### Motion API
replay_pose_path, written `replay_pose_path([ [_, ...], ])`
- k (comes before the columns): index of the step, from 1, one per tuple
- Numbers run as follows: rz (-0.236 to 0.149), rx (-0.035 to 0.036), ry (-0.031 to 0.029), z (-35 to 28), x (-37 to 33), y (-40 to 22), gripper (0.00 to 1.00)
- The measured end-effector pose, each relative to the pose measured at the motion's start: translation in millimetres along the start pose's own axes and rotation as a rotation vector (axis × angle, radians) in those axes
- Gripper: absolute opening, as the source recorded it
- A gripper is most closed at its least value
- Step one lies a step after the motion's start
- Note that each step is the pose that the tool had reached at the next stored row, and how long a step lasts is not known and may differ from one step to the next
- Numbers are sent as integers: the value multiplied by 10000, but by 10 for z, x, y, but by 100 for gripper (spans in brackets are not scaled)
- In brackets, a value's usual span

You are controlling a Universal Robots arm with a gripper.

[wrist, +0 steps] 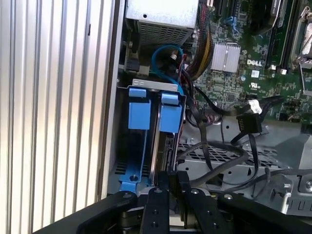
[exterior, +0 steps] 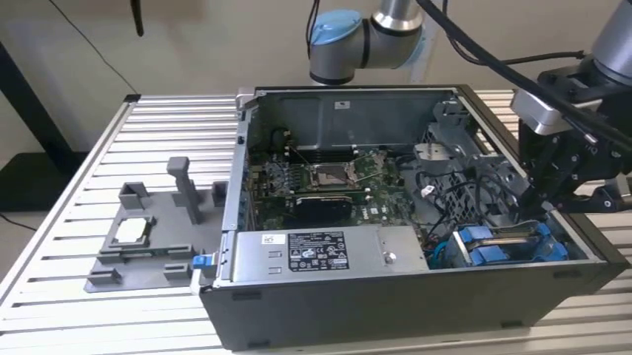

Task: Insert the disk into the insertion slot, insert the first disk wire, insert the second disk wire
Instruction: 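Insert the first disk wire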

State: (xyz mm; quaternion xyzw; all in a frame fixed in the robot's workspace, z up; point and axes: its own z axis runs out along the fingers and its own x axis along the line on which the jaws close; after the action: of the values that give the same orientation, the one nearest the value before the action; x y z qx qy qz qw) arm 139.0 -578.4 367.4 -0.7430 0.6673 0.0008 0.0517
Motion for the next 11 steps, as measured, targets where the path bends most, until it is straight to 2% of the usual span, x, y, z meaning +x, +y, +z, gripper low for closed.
replay_pose_path([
  [11, 118, 24, 22, 183, 10, -1, 19],
])
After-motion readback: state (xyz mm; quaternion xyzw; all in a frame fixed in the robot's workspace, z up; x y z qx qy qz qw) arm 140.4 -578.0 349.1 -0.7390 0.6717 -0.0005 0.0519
